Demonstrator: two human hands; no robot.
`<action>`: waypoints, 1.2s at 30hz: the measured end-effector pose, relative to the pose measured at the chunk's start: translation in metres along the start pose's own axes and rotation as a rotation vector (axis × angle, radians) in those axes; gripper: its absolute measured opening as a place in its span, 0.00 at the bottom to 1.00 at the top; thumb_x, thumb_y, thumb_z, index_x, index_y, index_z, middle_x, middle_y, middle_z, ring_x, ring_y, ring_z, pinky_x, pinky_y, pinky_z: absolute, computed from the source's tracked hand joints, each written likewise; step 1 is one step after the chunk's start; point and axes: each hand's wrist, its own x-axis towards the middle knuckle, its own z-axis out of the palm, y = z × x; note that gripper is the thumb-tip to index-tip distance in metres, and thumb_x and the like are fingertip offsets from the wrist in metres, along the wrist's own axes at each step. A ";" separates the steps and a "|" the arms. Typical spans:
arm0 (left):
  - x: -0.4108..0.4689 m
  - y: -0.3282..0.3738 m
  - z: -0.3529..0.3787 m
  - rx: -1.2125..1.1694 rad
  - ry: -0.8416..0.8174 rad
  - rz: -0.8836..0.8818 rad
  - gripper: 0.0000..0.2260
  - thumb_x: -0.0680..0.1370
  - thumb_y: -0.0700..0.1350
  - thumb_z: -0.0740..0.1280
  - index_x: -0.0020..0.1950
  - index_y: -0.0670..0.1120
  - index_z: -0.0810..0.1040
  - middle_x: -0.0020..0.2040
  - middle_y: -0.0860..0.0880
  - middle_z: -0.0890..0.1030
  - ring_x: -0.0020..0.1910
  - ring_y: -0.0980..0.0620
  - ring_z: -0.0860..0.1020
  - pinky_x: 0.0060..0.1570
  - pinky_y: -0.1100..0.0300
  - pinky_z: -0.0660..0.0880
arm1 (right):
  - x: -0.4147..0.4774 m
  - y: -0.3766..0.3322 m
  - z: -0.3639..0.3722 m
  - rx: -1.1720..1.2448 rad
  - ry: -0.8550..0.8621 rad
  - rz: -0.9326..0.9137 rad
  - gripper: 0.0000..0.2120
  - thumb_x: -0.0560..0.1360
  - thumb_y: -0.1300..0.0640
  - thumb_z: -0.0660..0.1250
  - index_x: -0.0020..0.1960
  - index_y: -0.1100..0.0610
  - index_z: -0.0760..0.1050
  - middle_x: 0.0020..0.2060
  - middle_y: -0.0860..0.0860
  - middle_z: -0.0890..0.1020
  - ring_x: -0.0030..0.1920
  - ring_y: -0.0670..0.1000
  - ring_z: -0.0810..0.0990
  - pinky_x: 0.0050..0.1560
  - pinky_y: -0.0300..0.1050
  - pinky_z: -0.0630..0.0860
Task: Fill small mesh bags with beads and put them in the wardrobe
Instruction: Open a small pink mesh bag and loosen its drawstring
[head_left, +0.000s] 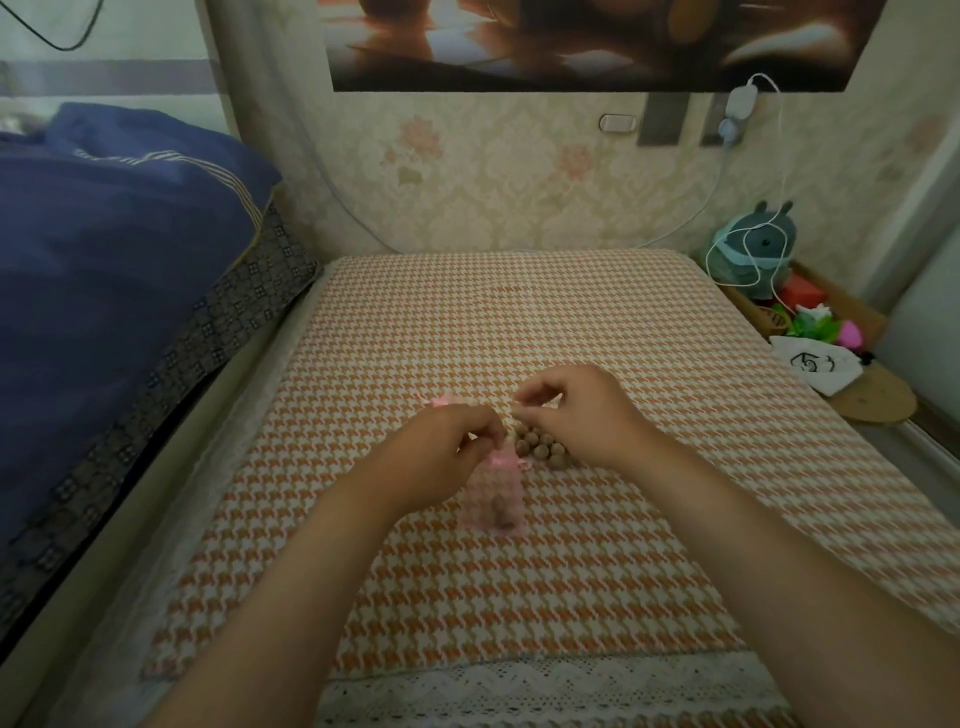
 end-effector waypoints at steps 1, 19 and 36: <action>0.000 0.001 0.000 -0.007 0.002 0.008 0.07 0.82 0.44 0.64 0.50 0.55 0.80 0.44 0.60 0.80 0.43 0.56 0.79 0.44 0.57 0.77 | 0.000 -0.004 0.001 0.057 -0.024 -0.006 0.04 0.74 0.50 0.76 0.44 0.41 0.82 0.40 0.38 0.84 0.39 0.38 0.83 0.38 0.33 0.79; -0.005 -0.004 -0.003 -0.038 -0.009 0.005 0.06 0.80 0.42 0.67 0.48 0.52 0.82 0.41 0.57 0.81 0.43 0.60 0.77 0.40 0.70 0.72 | -0.011 -0.020 -0.005 0.087 -0.451 0.046 0.08 0.76 0.58 0.71 0.46 0.47 0.87 0.32 0.40 0.84 0.32 0.40 0.78 0.37 0.34 0.73; -0.005 -0.006 0.013 0.077 -0.004 -0.192 0.10 0.73 0.56 0.69 0.52 0.55 0.79 0.45 0.56 0.82 0.42 0.56 0.80 0.44 0.51 0.80 | -0.018 -0.022 0.005 0.104 -0.215 -0.068 0.03 0.78 0.53 0.70 0.47 0.46 0.82 0.32 0.43 0.85 0.32 0.45 0.85 0.36 0.47 0.83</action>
